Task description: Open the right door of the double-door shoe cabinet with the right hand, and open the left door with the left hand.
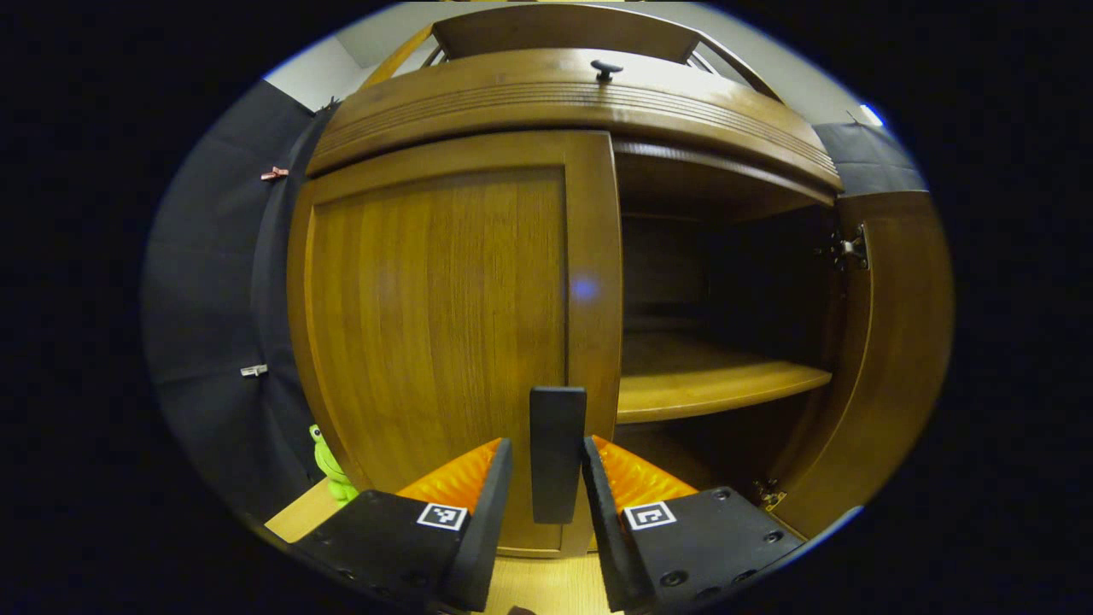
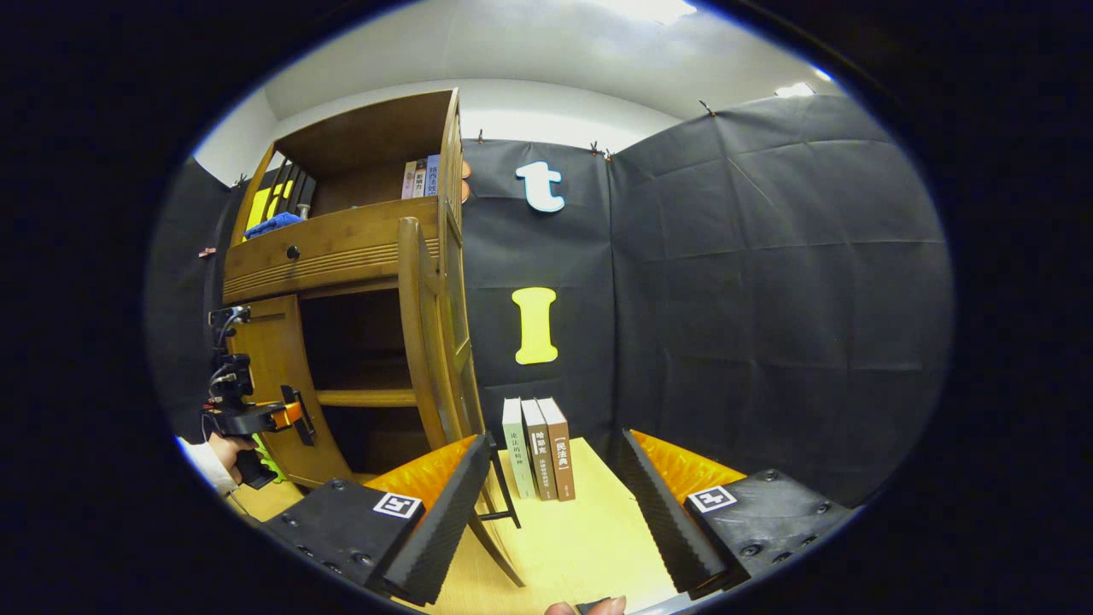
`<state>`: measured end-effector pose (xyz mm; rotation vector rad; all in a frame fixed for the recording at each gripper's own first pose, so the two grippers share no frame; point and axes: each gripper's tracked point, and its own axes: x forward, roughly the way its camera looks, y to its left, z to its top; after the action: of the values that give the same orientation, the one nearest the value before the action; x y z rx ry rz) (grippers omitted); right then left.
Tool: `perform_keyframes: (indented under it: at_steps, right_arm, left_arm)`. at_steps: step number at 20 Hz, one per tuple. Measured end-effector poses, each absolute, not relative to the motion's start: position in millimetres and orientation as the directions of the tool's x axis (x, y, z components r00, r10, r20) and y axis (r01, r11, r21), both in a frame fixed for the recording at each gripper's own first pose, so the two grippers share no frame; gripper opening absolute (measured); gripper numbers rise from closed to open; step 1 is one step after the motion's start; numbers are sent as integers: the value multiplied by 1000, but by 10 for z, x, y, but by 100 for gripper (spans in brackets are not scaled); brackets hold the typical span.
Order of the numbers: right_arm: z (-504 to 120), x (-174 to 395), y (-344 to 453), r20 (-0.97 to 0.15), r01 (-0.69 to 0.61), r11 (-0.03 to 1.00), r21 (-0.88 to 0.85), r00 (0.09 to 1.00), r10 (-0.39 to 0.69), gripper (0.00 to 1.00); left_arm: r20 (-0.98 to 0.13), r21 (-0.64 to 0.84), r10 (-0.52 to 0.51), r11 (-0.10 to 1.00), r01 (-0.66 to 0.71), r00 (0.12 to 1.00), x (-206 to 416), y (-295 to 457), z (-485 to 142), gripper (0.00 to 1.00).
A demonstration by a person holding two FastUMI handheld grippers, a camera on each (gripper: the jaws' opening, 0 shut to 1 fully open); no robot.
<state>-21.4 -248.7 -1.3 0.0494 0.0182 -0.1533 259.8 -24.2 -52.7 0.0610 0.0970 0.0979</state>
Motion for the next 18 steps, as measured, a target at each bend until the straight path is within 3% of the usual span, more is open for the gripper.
perform_keyframes:
  at_steps: [5,11,18]
  right_arm:
    - [-20,-237,-2464,-25,172,985,20,985,-172,97]
    - [48,-314,-2221,-20,147,989,13,989,-146,97]
    - [31,-531,-1856,-29,105,994,-8,994,-105,97]
  left_arm:
    - [-120,74,108,992,-100,987,2687,-260,-637,38]
    - [-144,66,74,996,-65,987,2592,-261,-636,34]
    - [-147,51,47,998,-40,988,2043,-140,-663,31]
